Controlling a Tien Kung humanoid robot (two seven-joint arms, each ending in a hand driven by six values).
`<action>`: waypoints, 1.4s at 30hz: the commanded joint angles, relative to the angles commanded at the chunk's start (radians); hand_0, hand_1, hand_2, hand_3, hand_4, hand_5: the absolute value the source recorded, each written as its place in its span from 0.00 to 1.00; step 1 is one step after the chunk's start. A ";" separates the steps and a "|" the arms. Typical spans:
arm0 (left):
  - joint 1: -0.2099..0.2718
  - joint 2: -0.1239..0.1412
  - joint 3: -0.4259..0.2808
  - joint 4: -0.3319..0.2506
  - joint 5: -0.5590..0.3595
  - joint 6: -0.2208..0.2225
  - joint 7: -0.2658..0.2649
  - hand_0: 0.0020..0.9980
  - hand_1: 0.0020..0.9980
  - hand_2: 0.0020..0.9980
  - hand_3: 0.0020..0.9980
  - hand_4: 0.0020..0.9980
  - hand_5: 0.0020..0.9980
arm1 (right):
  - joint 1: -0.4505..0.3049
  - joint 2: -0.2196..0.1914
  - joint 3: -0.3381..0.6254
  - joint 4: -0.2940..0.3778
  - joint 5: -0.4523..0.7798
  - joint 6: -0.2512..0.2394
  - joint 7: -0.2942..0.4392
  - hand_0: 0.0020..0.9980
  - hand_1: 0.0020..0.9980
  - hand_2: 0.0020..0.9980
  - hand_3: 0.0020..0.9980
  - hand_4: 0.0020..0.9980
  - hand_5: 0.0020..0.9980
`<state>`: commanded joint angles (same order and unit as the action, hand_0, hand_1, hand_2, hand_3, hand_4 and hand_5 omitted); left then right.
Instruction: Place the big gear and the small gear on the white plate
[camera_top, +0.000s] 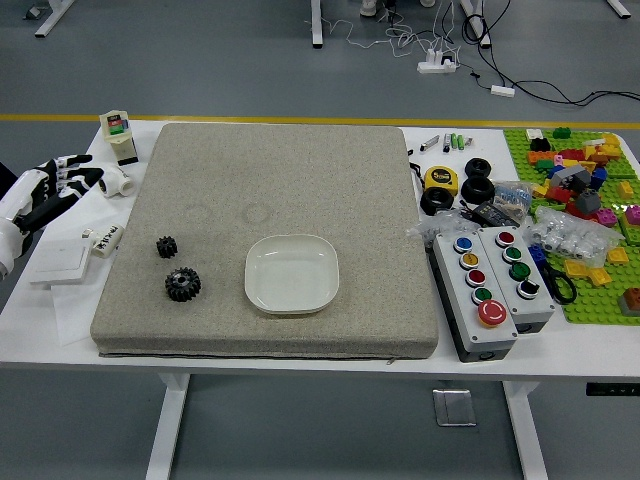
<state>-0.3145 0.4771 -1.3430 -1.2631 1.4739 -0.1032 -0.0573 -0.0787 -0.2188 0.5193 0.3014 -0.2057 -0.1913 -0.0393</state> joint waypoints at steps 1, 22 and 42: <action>-0.009 0.005 0.019 0.003 0.026 -0.008 -0.005 0.70 0.73 0.77 0.84 0.98 0.24 | 0.000 0.000 0.000 0.000 0.000 0.000 0.000 0.79 0.82 0.86 0.83 0.96 0.82; -0.081 0.023 0.260 0.010 0.795 -0.088 -0.039 0.63 0.67 0.73 0.80 0.95 0.12 | 0.010 -0.001 0.017 0.001 -0.004 -0.001 0.007 0.79 0.82 0.86 0.83 0.96 0.82; -0.150 -0.011 0.343 0.048 0.786 -0.112 -0.027 0.54 0.58 0.60 0.63 0.74 0.09 | 0.014 -0.001 0.016 0.004 -0.008 -0.003 0.006 0.78 0.82 0.86 0.83 0.96 0.82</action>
<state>-0.4644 0.4663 -1.0003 -1.2149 2.2599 -0.2155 -0.0848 -0.0642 -0.2202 0.5352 0.3050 -0.2135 -0.1946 -0.0330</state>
